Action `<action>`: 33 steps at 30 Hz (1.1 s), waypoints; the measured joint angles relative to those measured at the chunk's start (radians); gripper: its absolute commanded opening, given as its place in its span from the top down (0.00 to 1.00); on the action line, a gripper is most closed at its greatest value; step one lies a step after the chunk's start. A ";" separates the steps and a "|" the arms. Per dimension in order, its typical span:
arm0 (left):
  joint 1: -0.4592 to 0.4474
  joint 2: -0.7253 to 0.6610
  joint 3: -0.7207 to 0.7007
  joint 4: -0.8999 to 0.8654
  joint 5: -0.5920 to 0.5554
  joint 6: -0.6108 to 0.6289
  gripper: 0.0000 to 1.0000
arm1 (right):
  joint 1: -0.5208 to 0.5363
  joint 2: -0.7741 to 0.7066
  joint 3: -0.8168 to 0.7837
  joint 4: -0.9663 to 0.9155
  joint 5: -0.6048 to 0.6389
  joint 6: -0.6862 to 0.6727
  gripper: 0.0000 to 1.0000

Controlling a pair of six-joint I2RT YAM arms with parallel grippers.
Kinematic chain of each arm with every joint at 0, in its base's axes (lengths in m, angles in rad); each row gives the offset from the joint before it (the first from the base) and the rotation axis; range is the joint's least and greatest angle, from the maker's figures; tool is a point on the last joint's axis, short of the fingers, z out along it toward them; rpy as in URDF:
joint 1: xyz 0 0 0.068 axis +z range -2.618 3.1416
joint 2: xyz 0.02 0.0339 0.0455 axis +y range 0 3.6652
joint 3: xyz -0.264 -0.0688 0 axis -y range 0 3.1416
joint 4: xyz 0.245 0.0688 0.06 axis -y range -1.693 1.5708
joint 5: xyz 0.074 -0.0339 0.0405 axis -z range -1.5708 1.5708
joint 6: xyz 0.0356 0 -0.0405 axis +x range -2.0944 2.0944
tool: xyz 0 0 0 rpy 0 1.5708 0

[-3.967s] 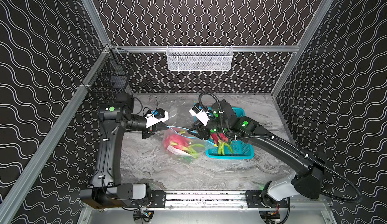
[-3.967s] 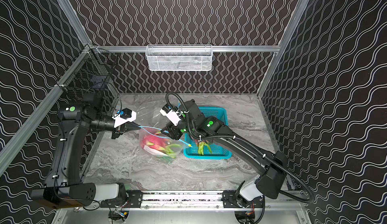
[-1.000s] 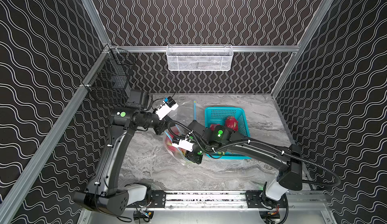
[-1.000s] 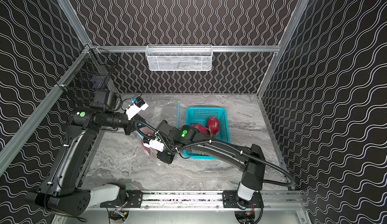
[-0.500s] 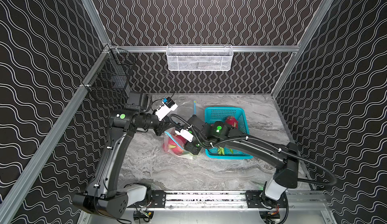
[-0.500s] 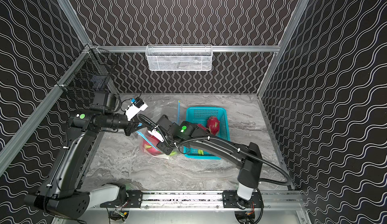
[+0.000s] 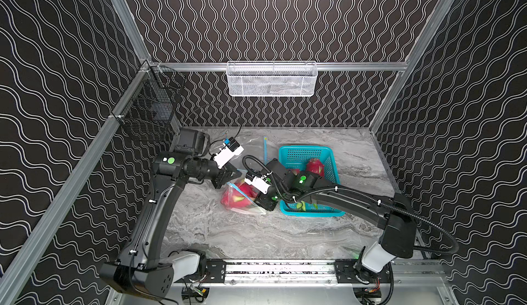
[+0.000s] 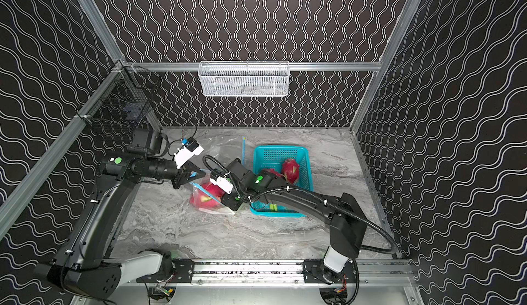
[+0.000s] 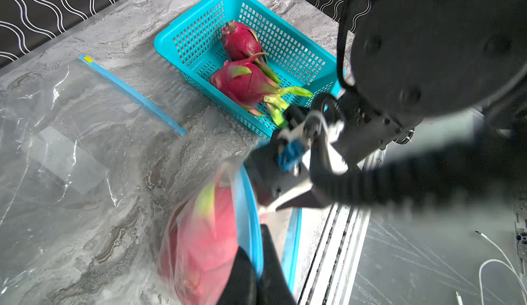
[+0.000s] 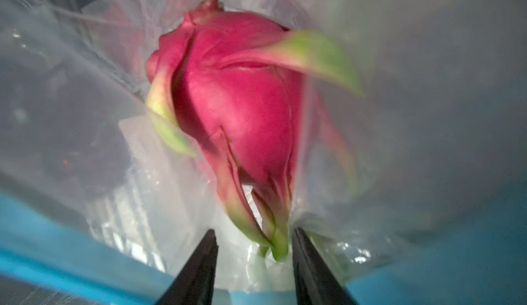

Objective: Open the zip-top bag and take out the dragon fruit
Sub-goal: Pick up the dragon fruit from the zipper food storage bag.

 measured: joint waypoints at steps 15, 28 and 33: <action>0.002 -0.058 -0.161 0.064 0.057 -0.021 1.00 | 0.054 -0.193 -0.089 0.174 -0.047 -0.113 0.53; 0.003 -0.056 -0.137 -0.001 0.097 0.027 1.00 | 0.039 -0.127 -0.256 0.482 -0.011 -0.277 0.40; 0.003 -0.047 -0.133 -0.018 0.114 0.032 1.00 | -0.005 -0.123 -0.274 0.567 -0.029 -0.309 0.51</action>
